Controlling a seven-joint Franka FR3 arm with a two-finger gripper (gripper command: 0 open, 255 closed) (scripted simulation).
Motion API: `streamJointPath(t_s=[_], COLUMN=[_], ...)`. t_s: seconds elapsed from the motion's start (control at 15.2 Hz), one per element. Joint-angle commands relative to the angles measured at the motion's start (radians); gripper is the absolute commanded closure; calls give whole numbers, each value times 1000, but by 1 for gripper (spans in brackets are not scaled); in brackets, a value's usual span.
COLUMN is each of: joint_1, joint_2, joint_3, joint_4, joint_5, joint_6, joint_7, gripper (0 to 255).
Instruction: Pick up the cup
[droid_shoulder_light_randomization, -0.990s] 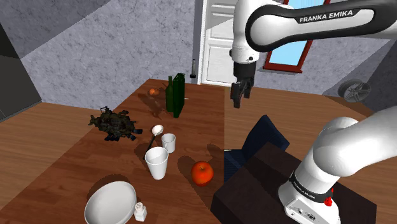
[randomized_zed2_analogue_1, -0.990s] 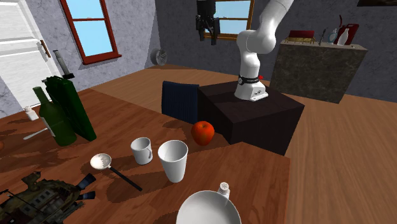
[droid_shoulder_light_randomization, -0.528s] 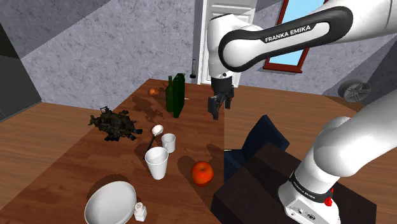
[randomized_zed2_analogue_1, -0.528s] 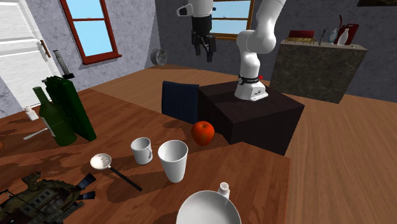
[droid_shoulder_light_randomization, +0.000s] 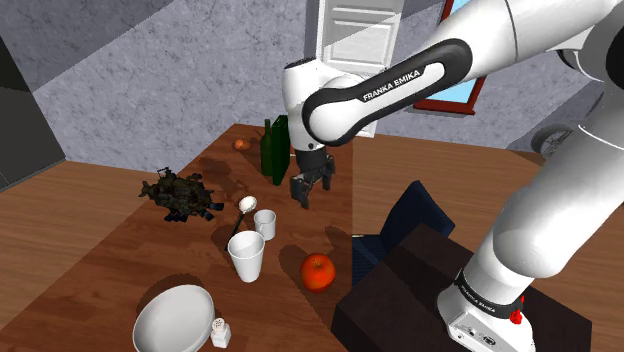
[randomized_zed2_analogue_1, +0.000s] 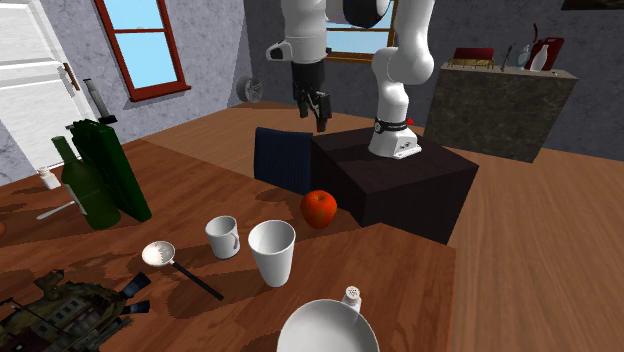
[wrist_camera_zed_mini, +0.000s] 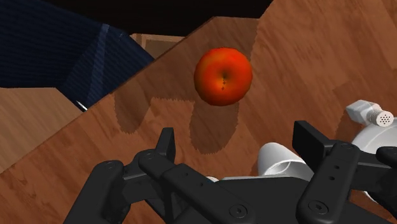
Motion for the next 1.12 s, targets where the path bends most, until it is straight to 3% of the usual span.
streamJointPath(t_s=[0.0,0.4,1.06], joint_1=[8,56,213], joint_2=[85,340,757], joint_3=[23,40,-22], joint_4=[36,196,580], joint_5=[-34,-163,-324], joint_6=[38,90,68], joint_7=[59,215,377], gripper=[0,0,0])
